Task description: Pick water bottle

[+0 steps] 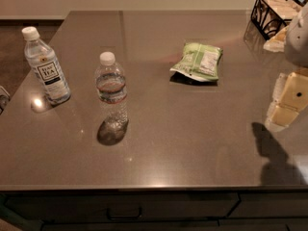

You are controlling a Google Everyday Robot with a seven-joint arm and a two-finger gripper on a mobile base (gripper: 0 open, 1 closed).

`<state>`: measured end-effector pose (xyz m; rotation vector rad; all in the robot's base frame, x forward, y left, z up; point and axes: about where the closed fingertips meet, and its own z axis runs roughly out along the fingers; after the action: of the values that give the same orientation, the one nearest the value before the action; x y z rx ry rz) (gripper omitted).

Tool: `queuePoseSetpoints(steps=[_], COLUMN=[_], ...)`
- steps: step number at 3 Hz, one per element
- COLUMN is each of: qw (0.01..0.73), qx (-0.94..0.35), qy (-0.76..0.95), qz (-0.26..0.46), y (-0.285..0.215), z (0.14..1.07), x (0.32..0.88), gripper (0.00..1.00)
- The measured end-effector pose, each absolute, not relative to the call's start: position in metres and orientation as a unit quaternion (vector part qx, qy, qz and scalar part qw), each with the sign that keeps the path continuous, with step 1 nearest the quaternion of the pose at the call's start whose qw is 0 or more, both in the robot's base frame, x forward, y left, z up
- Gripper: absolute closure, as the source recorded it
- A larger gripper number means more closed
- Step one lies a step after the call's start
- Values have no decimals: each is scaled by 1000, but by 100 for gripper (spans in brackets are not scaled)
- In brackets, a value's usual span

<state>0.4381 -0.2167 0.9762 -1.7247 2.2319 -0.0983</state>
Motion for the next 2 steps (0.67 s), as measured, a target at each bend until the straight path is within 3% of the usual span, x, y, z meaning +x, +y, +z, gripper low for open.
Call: queuePoseSetpoints(steps=[2], qw=[168], qx=[-607], qy=[777], qz=[-10], y=[-206], z=[971], x=[444], gripper=[0])
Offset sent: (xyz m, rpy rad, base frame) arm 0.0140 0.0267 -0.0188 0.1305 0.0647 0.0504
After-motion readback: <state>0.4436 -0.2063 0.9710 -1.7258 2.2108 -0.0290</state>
